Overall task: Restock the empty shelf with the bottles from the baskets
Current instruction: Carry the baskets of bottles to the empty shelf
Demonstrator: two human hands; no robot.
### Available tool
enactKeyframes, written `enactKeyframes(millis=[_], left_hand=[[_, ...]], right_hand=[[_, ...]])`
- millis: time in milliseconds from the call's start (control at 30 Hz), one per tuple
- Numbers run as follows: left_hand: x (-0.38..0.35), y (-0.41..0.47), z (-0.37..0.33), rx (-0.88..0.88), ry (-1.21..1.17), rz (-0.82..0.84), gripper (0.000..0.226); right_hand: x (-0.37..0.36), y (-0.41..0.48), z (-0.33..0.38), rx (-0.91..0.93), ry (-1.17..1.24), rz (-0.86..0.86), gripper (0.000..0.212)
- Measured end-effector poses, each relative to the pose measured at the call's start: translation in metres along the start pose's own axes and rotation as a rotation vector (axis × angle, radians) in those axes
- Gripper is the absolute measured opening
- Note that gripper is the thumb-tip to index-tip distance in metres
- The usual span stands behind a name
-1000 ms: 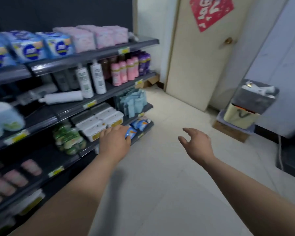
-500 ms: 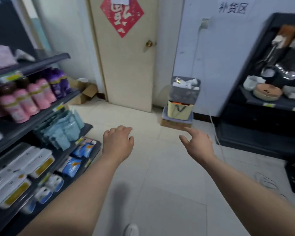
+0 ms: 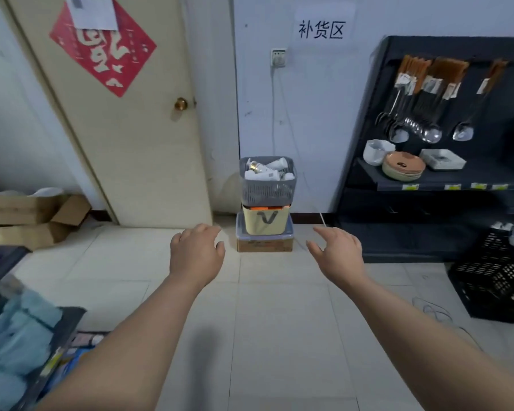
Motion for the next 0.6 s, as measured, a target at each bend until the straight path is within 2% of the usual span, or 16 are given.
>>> enactKeyframes(millis=[267, 433, 600], left_hand=[[-0.019, 0.124, -0.026, -0.042, -0.002, 0.038, 0.038], [-0.027, 0.215, -0.047, -0.015, -0.003, 0.007, 0.034], [-0.032, 0.304, -0.072, 0.034, -0.043, -0.007, 0.038]], right_hand=[[-0.005, 0.119, -0.023, -0.048, -0.009, 0.017, 0.046], [-0.002, 0.219, -0.047, -0.014, -0.007, 0.010, 0.039], [0.010, 0.322, -0.069, -0.002, 0.005, 0.053, 0.045]])
Point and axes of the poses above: each hand's wrist, its own y-axis towards the middle knuckle, its own x-axis out of the back of the hand, z = x × y, the point moved 3 cm from there along y, towards the middle knuckle, and after that the axes turned 11 degrees about z, right-handed, at the moved point
